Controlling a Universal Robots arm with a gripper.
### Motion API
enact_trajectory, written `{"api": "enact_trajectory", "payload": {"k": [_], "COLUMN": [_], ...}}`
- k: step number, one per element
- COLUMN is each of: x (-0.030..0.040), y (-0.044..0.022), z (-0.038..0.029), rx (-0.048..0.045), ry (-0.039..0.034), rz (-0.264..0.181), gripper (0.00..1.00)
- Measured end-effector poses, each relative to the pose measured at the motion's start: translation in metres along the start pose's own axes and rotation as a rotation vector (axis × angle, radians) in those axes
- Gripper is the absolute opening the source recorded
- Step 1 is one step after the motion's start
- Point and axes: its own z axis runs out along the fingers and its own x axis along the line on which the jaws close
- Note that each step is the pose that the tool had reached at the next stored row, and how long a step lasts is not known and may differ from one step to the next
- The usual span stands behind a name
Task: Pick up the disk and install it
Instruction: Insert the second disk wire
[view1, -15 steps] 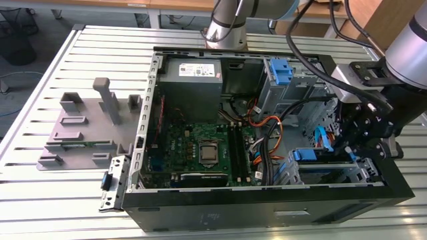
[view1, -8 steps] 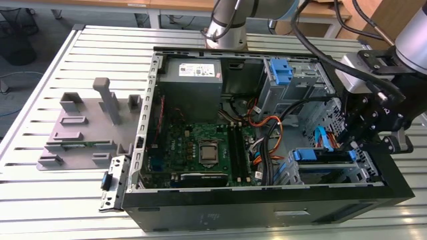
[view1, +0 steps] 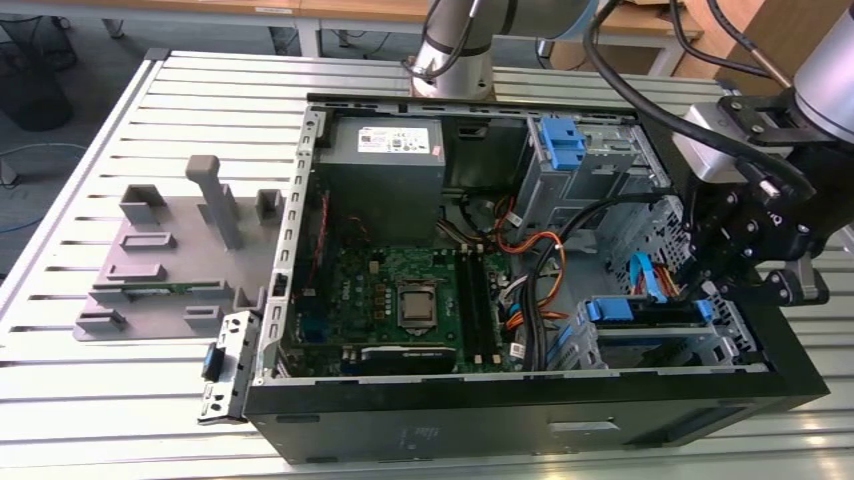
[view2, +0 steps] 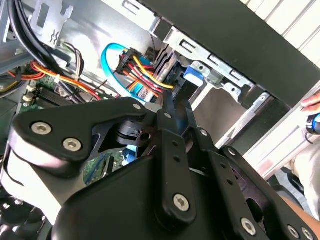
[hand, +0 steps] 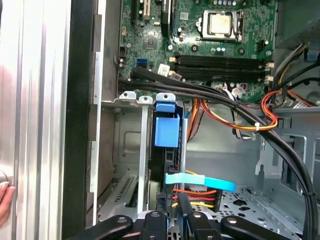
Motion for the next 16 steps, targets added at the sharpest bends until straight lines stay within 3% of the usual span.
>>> {"api": "enact_trajectory", "payload": {"k": [2, 3, 7, 11, 16], "x": [-0.0001, -0.0001, 0.0000, -0.0001, 0.0000], "y": [-0.0001, 0.0000, -0.0001, -0.0002, -0.0002], "z": [0.0003, 0.0003, 0.0003, -0.0004, -0.0047], "rx": [-0.0160, -0.0172, -0.0173, -0.0145, -0.0144], "ry": [-0.0035, -0.0036, -0.0048, -0.0243, -0.0255], "rz": [0.000, 0.000, 0.000, 0.000, 0.000], "gripper": [0.24, 0.24, 0.24, 0.24, 0.24]}}
